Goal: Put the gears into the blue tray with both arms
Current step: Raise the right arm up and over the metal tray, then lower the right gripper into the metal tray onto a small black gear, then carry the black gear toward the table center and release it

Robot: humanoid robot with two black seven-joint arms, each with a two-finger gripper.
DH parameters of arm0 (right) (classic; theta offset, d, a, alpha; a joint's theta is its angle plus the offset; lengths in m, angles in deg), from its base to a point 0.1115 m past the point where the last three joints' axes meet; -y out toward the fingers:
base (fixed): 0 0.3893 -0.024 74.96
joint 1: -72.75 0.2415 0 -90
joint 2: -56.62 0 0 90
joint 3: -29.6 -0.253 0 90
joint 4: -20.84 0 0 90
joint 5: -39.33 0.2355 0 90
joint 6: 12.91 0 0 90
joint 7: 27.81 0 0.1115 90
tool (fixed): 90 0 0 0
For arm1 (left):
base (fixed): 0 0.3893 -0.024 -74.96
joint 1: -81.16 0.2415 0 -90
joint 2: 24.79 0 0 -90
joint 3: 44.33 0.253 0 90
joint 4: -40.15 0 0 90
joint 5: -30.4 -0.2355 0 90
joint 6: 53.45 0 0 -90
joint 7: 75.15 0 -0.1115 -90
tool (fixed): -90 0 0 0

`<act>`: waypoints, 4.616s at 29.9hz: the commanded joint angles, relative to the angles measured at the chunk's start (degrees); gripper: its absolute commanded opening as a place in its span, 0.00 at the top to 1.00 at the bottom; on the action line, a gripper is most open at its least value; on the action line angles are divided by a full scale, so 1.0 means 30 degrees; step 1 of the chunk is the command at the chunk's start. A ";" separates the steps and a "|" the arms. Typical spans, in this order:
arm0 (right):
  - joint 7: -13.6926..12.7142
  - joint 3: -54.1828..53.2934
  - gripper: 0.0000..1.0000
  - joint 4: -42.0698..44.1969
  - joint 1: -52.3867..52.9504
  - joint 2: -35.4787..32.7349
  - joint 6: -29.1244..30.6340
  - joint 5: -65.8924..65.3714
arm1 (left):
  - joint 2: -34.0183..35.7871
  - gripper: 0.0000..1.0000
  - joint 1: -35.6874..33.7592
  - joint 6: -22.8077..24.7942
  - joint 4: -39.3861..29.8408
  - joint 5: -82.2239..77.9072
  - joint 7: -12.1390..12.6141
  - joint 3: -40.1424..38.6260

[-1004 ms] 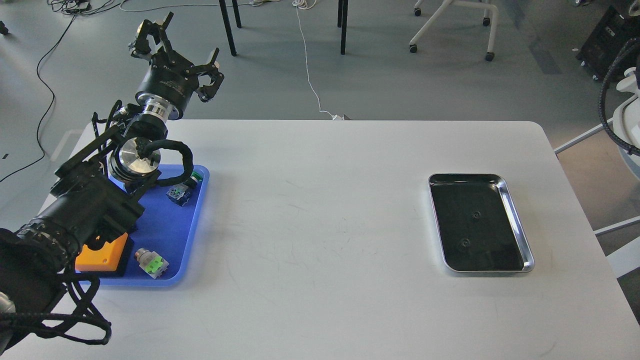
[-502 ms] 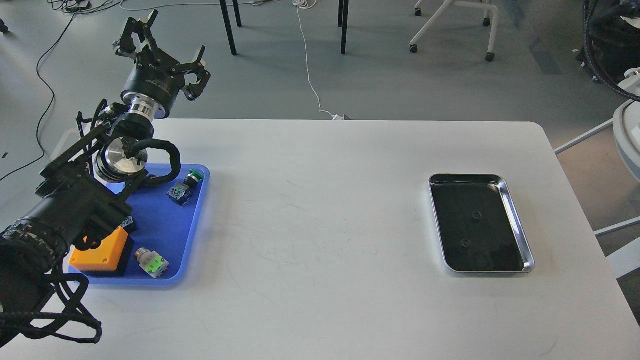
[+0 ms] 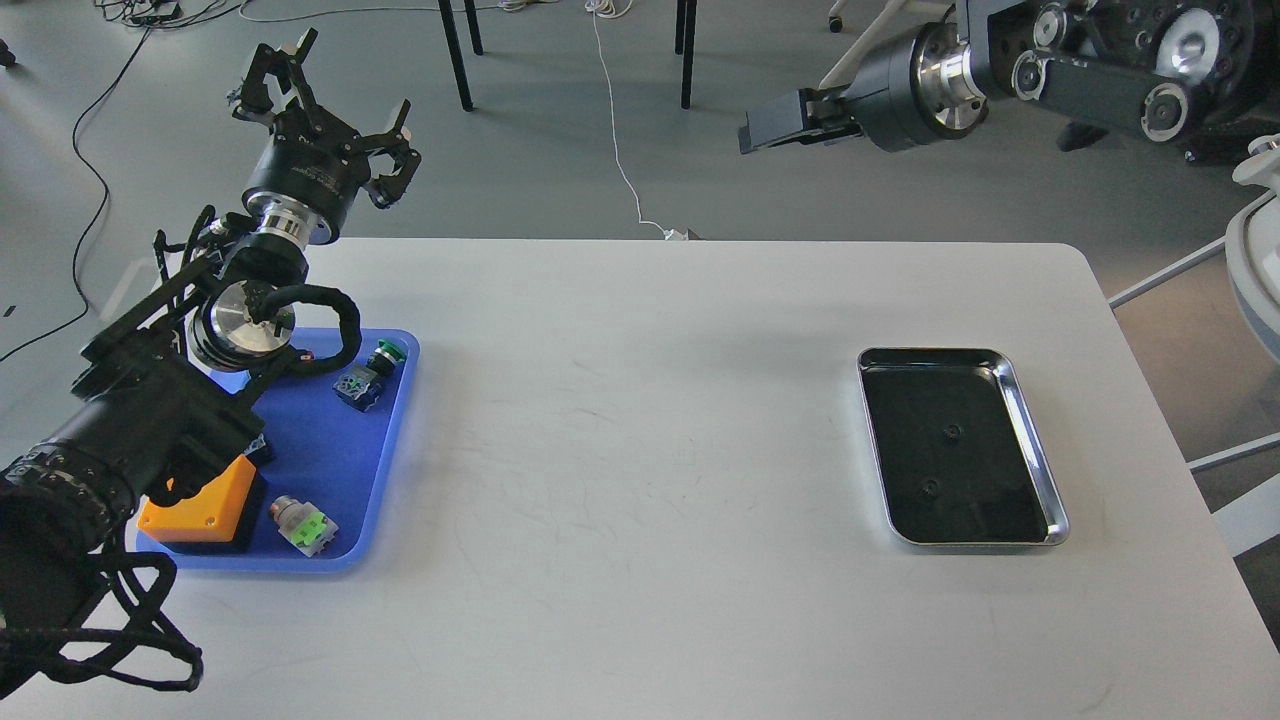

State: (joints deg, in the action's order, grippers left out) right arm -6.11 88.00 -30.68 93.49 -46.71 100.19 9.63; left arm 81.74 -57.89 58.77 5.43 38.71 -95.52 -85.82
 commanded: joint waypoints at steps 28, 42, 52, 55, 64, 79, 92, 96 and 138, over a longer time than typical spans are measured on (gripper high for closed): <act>0.1528 0.5345 0.35 -0.0200 -0.6354 -0.1358 -0.2602 -0.5541 | -0.0206 0.02 0.0500 0.0032 0.0146 -0.0017 -0.0005 0.0266; 0.1616 0.5023 0.41 0.1001 -0.8202 -0.1829 -0.2924 -0.5512 | -0.0324 0.02 0.0266 -0.0115 0.0146 -0.0046 -0.0035 0.0266; 0.1587 0.3559 0.43 0.1060 -0.8788 -0.1595 -0.2895 -0.5249 | -0.0265 0.02 0.0207 -0.0056 0.0146 -0.0076 -0.0005 0.0295; 0.1558 0.3558 0.44 0.1089 -0.8818 -0.1448 -0.2924 -0.5278 | -0.0207 0.02 0.0207 -0.0027 0.0146 -0.0105 -0.0005 0.0296; 0.1206 0.3763 0.45 0.1528 -0.9139 -0.1360 -0.2924 -0.5365 | -0.0119 0.02 0.0236 0.0003 0.0146 -0.0076 -0.0005 0.0295; 0.1147 0.3646 0.57 0.2115 -0.9755 -0.1125 -0.2954 -0.5307 | -0.0089 0.02 0.0265 0.0003 0.0146 -0.0134 0.0024 0.0296; 0.1147 0.3646 0.80 0.2115 -0.9756 -0.1096 -0.2954 -0.5394 | -0.0002 0.02 0.0353 0.0003 0.0146 -0.0134 -0.0005 0.0266; 0.1206 0.3675 0.82 0.2085 -0.9493 -0.1272 -0.2954 -0.5541 | 0.0057 0.02 0.0324 0.0003 0.0146 -0.0105 0.0024 0.0266; 0.2102 -0.3766 0.81 -0.0845 -0.8640 0.4441 -0.5502 -0.6419 | 0.0819 0.02 0.0324 -0.0144 0.0146 -0.0222 0.0112 0.0325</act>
State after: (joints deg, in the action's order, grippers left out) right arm 0.19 76.71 -33.60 69.01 -33.39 84.18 -8.37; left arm 84.19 -56.92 58.39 5.87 38.04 -95.18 -84.88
